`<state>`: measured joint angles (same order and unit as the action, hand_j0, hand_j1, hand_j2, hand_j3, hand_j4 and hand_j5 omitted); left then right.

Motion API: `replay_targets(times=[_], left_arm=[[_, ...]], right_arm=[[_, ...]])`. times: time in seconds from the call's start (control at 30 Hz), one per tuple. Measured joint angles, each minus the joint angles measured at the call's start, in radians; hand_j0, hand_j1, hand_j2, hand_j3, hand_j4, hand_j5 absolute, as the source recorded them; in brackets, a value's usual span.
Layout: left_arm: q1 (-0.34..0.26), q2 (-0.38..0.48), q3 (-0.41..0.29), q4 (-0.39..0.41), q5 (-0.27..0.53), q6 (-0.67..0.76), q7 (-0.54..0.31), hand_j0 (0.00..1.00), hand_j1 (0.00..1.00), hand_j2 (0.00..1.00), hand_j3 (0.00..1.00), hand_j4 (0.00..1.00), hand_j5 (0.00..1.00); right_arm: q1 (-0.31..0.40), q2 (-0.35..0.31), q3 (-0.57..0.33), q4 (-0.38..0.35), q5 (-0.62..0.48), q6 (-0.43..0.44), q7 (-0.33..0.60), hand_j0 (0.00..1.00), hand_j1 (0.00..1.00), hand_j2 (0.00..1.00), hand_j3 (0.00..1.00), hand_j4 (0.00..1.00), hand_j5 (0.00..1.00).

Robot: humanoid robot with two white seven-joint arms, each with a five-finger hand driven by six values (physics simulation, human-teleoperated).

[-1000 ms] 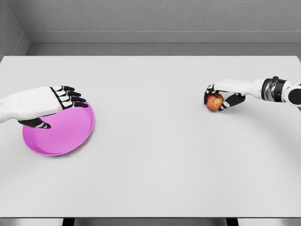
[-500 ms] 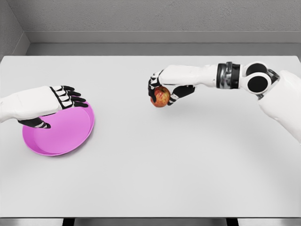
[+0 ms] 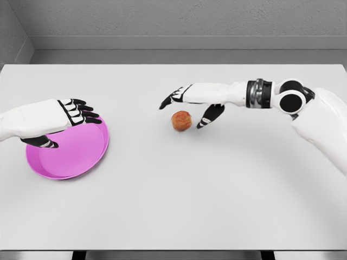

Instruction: Put the apple on the plate with both arms

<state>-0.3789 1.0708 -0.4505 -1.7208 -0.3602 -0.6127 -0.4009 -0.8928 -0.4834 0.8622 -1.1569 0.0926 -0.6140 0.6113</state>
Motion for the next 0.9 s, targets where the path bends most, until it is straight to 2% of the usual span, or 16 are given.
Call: replay_targets(times=[0.1, 0.17, 0.2, 0.23, 0.3, 0.4, 0.5, 0.57, 0.6, 0.67, 0.7, 0.77, 0.9], left_arm=[[0.003, -0.002, 0.001, -0.001, 0.000, 0.000, 0.000, 1.00, 1.00, 1.00, 1.00, 1.00, 1.00], [-0.011, 0.004, 0.002, -0.003, 0.001, 0.000, 0.001, 1.00, 1.00, 1.00, 1.00, 1.00, 1.00], [-0.038, 0.009, 0.000, -0.004, 0.002, 0.000, 0.001, 1.00, 1.00, 1.00, 1.00, 1.00, 1.00], [-0.093, 0.012, -0.009, -0.004, 0.004, 0.001, 0.001, 1.00, 1.00, 1.00, 1.00, 1.00, 1.00], [-0.163, 0.015, -0.026, -0.005, 0.000, -0.001, 0.001, 1.00, 1.00, 1.00, 1.00, 1.00, 1.00], [-0.336, -0.012, -0.085, -0.002, 0.010, 0.001, 0.002, 1.00, 1.00, 1.00, 1.00, 1.00, 1.00], [-0.365, -0.072, -0.131, 0.002, 0.007, 0.001, 0.000, 1.00, 1.00, 1.00, 1.00, 1.00, 1.00], [-0.411, -0.109, -0.165, 0.014, 0.005, 0.001, -0.001, 1.00, 1.00, 1.00, 1.00, 1.00, 1.00], [-0.443, -0.135, -0.193, 0.031, 0.005, 0.001, -0.002, 1.00, 1.00, 1.00, 1.00, 1.00, 1.00], [-0.558, -0.197, -0.277, 0.108, 0.007, 0.002, -0.002, 1.00, 1.00, 1.00, 1.00, 1.00, 1.00], [-0.578, -0.233, -0.322, 0.156, 0.006, 0.001, -0.002, 1.00, 1.00, 1.00, 1.00, 1.00, 1.00], [-0.586, -0.307, -0.387, 0.254, 0.004, 0.000, -0.003, 1.00, 1.00, 1.00, 1.00, 1.00, 1.00], [-0.583, -0.442, -0.450, 0.444, -0.001, 0.000, -0.004, 1.00, 1.00, 1.00, 1.00, 1.00, 1.00]], right_arm=[[0.067, -0.051, -0.109, 0.022, -0.001, -0.001, 0.000, 1.00, 1.00, 1.00, 1.00, 1.00, 1.00], [0.078, -0.092, -0.182, 0.029, -0.004, 0.000, 0.000, 1.00, 1.00, 1.00, 1.00, 1.00, 1.00], [0.080, -0.112, -0.205, 0.031, -0.005, 0.000, 0.000, 1.00, 1.00, 1.00, 1.00, 1.00, 1.00], [0.080, -0.129, -0.222, 0.034, -0.006, 0.000, 0.000, 1.00, 1.00, 1.00, 1.00, 1.00, 1.00], [0.110, -0.154, -0.257, 0.040, -0.006, 0.000, 0.000, 1.00, 1.00, 1.00, 1.00, 1.00, 1.00], [0.132, -0.171, -0.313, 0.044, -0.006, 0.000, 0.000, 1.00, 1.00, 1.00, 1.00, 1.00, 1.00], [0.132, -0.184, -0.337, 0.045, -0.007, 0.000, 0.000, 1.00, 1.00, 1.00, 1.00, 1.00, 1.00], [0.132, -0.202, -0.345, 0.045, -0.008, 0.000, 0.000, 1.00, 1.00, 1.00, 1.00, 1.00, 1.00], [0.132, -0.208, -0.352, 0.045, -0.008, 0.000, 0.000, 1.00, 1.00, 1.00, 1.00, 1.00, 1.00], [0.132, -0.215, -0.364, 0.044, -0.008, 0.000, 0.000, 1.00, 1.00, 1.00, 1.00, 1.00, 1.00], [0.130, -0.218, -0.368, 0.044, -0.008, 0.000, 0.000, 1.00, 1.00, 1.00, 1.00, 1.00, 1.00], [0.130, -0.221, -0.372, 0.042, -0.008, 0.000, 0.000, 1.00, 1.00, 1.00, 1.00, 1.00, 1.00], [0.129, -0.223, -0.374, 0.039, -0.009, 0.000, 0.000, 1.00, 1.00, 1.00, 1.00, 1.00, 1.00]])
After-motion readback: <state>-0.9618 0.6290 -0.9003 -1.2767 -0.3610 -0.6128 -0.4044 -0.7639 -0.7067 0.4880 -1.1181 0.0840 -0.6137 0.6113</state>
